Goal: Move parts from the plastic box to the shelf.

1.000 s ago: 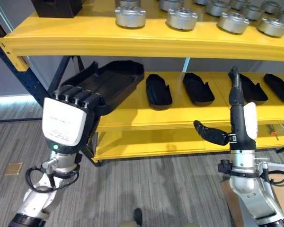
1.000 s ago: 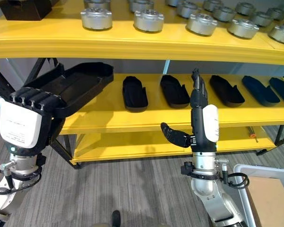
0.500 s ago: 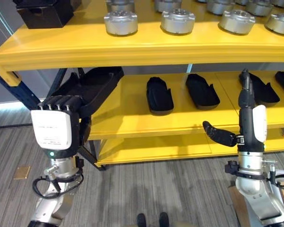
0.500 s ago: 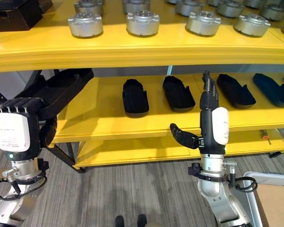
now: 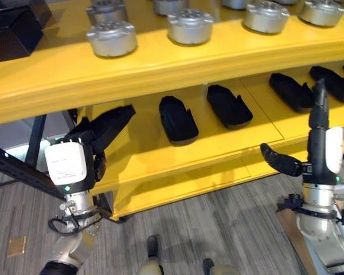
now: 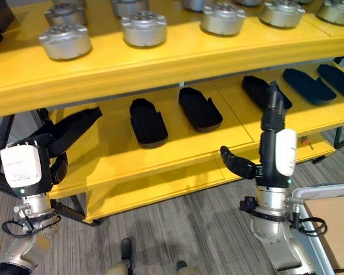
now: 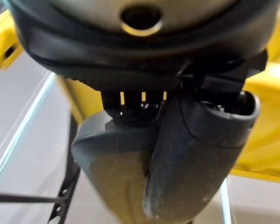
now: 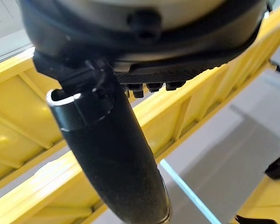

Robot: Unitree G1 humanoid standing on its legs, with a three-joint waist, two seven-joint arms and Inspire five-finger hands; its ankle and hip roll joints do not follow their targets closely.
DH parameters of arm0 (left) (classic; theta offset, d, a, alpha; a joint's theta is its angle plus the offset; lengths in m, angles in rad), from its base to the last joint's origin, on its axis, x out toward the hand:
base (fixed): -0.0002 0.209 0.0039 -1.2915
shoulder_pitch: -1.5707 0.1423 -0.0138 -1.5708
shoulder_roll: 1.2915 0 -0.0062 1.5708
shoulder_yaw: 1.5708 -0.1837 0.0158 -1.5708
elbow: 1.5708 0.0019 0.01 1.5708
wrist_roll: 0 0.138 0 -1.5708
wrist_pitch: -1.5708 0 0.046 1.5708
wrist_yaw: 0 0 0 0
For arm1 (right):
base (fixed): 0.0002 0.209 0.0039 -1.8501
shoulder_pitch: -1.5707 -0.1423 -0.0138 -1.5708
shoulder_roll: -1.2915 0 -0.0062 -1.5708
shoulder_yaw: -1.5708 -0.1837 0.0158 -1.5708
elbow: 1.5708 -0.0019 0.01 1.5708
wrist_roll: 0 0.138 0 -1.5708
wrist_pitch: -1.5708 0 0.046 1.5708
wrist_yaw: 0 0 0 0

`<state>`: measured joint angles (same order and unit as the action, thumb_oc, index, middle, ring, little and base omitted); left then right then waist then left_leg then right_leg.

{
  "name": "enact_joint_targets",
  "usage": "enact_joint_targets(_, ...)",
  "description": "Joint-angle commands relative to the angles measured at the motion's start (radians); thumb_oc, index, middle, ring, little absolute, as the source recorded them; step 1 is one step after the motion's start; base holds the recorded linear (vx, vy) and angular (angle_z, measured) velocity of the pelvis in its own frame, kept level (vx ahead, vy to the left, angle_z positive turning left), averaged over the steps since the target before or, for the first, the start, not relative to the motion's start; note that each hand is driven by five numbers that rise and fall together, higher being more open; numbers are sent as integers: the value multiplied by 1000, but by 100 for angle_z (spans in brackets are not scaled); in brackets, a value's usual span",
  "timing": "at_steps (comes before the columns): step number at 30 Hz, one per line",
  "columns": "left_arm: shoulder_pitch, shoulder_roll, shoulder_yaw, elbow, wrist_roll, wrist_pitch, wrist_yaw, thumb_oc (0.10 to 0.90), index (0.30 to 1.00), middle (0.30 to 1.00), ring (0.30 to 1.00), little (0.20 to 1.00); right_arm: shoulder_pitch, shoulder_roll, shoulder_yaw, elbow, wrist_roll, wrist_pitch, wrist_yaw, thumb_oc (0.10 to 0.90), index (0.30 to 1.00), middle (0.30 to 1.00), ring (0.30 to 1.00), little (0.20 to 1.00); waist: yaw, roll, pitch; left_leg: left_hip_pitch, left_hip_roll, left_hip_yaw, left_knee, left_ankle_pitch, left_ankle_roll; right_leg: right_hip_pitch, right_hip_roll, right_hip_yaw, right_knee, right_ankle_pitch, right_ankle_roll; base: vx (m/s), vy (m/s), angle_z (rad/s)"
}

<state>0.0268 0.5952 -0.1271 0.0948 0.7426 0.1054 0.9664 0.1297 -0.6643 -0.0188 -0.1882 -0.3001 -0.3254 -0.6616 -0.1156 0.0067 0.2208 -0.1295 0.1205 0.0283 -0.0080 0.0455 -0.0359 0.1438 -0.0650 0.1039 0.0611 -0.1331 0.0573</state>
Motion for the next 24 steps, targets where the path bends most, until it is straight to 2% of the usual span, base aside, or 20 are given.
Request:
enact_joint_targets(1,-99,47,94,-127,-25,10,70,400,300,300,300,300,-66,-9,-33,-117,1,-74,-25,900,1000,1000,1000,1000,27,-39,-88,77,-26,45,10,-8,-20,-58,-47,-108,-6,76,39,47,90,-15)
enact_joint_targets(2,-101,47,94,-126,-26,10,69,400,300,300,300,300,-66,-8,-33,-120,1,-71,-24,900,1000,1000,1000,1000,28,-39,-88,79,-27,46,8,-8,-20,-60,-49,-110,-5,76,40,71,79,-22)
enact_joint_targets(3,-99,38,96,-124,-34,20,49,400,300,300,300,300,-77,3,-27,-122,2,-58,-12,900,1000,1000,1000,1000,39,-41,-94,97,-27,68,1,-21,-20,-62,-70,-157,1,73,51,72,42,-29)
enact_joint_targets(5,-87,22,101,-125,-130,-7,28,400,300,300,300,300,-107,15,-2,-120,-13,-42,-17,900,1000,1000,1000,1000,69,-44,-96,117,-19,111,-14,-22,-16,-66,-103,-236,9,78,67,38,16,-41)
enact_joint_targets(7,-86,10,97,-115,-157,5,36,400,300,300,300,300,-127,23,21,-118,-28,-23,-33,900,1000,1000,1000,1000,85,-48,-96,127,-13,132,-22,-24,-14,-64,-113,-271,8,76,71,14,-30,-44)
enact_joint_targets(14,-105,-26,103,-30,-270,19,61,400,300,300,300,300,-157,40,45,-107,-54,27,-55,900,1000,1000,1000,1000,98,-59,-103,136,-5,139,-30,-22,-15,-43,-105,-278,-33,90,70,27,-38,-8)
enact_joint_targets(15,-112,-26,100,-10,-215,54,51,400,300,300,300,300,-157,44,49,-106,-52,30,-53,900,1000,1000,1000,1000,95,-60,-107,136,-2,141,-30,-21,-17,-42,-104,-278,-35,90,70,44,-62,-5)
enact_joint_targets(17,-120,-21,90,8,-163,84,34,400,300,300,300,300,-154,45,50,-104,-44,30,-44,900,1000,1000,1000,1000,92,-61,-110,140,0,144,-33,-22,-18,-40,-102,-277,-39,91,70,25,-38,-8)
enact_joint_targets(20,-128,-11,70,39,-116,93,7,400,300,300,300,300,-150,42,50,-98,-33,22,-34,900,1000,1000,1000,1000,85,-59,-114,146,0,148,-36,-22,-19,-39,-100,-274,-47,95,71,14,-31,-3)
enact_joint_targets(21,-154,-6,26,110,-93,90,-18,400,300,300,300,300,-155,37,61,-82,-32,10,-32,900,1000,1000,1000,1000,77,-55,-119,151,2,152,-39,-22,-20,-41,-99,-269,-52,98,73,10,-31,0)
enact_joint_targets(24,-174,-3,-9,149,-74,96,-36,400,300,300,300,300,-162,36,73,-71,-31,3,-38,900,1000,1000,1000,1000,72,-53,-120,156,4,157,-42,-21,-21,-43,-99,-266,-55,101,73,4,-13,-1)
